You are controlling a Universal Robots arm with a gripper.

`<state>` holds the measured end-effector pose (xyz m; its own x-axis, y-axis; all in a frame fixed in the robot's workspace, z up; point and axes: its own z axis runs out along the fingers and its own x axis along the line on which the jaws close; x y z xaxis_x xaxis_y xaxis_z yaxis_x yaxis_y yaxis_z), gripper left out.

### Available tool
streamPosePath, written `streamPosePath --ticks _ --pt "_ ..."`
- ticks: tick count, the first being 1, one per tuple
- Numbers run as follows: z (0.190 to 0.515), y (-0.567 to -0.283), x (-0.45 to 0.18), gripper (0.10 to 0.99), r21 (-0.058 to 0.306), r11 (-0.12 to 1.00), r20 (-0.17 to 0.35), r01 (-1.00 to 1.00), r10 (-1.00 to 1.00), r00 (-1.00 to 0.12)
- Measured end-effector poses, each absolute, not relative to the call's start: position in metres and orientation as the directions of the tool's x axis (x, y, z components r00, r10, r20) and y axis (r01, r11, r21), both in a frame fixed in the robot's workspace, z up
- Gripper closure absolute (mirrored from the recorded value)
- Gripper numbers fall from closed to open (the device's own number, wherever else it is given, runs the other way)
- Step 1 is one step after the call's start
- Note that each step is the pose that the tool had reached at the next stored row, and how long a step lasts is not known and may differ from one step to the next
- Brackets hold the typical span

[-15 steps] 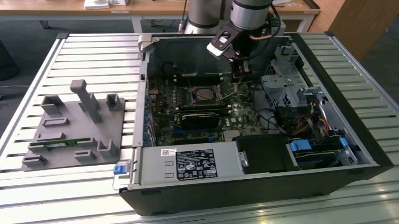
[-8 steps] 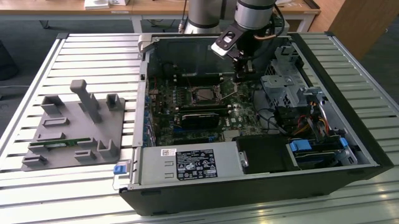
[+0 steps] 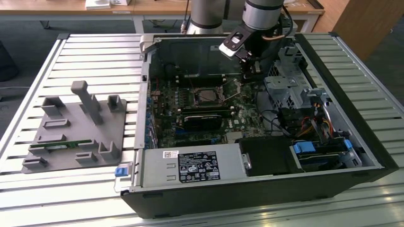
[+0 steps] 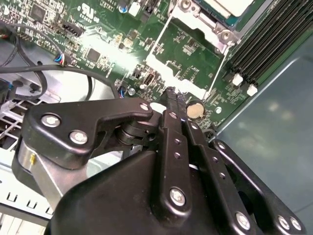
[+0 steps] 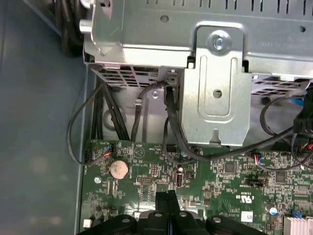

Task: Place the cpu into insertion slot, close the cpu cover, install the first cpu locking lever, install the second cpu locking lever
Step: 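Close the cpu cover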

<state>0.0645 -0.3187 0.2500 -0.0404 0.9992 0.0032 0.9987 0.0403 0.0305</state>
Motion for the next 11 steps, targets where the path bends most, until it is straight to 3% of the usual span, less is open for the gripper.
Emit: streamPosePath --ticks 11 --pt "0.2409 -0.3176 0.0717 0.969 0.030 0.040 0.003 0.999 0.999 -0.040"
